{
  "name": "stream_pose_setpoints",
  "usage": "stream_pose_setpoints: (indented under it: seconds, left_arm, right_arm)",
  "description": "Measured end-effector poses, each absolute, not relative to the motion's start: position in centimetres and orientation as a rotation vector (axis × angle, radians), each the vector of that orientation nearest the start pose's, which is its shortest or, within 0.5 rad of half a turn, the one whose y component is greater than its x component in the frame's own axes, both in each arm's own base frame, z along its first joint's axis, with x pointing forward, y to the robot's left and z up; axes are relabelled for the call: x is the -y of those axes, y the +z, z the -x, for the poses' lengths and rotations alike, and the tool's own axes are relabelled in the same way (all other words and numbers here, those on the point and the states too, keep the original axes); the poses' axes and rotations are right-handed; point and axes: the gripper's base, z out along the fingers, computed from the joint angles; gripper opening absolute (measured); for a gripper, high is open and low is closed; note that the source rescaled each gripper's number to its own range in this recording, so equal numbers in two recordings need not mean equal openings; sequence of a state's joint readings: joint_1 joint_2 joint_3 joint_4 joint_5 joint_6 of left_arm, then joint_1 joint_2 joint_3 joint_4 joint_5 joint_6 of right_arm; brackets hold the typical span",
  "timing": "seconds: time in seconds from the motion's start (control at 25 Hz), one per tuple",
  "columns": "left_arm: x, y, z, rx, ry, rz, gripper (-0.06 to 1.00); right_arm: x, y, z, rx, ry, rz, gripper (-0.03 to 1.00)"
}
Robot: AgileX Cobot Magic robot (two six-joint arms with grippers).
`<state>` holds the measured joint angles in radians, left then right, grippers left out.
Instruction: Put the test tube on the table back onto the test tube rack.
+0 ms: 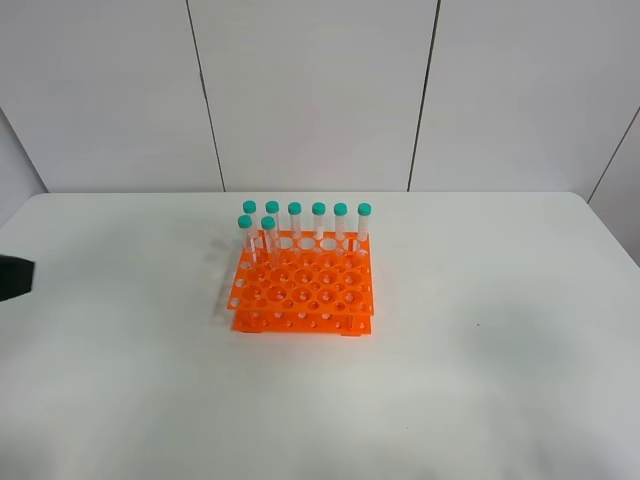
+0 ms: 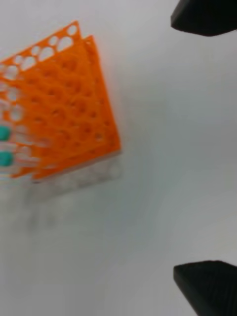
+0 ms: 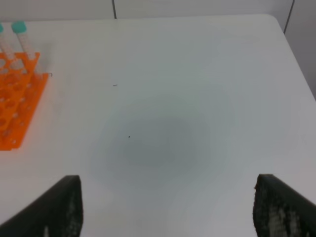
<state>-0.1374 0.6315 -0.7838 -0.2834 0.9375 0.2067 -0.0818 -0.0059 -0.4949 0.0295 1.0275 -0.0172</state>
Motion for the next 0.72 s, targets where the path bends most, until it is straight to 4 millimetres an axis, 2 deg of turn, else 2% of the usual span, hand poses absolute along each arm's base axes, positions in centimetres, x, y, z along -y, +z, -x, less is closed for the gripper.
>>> stream_pose_setpoints:
  seconds: [0.2,0.32,0.6,0.72]
  left_arm:
    - [2.1,34.9,-5.4,-2.187,-0.177,-0.348,1.00]
    - [1.8,34.5,-3.8,-2.218,-0.164,-0.367,1.00]
    - [1.4,34.1,-3.0,-2.247,-0.124,-0.377,1.00]
    - [1.4,32.5,-2.3,-2.228,-0.134,-0.360,1.00]
  right_arm:
    - [-0.3,27.9,0.4,-2.009,-0.028,-0.064,0.85]
    - [-0.3,27.9,0.4,-2.009,-0.028,-0.064,0.85]
    - [-0.3,27.9,0.4,-2.009,-0.028,-0.064,0.85]
    - [-0.3,27.9,0.4,-2.009,-0.028,-0.064,0.85]
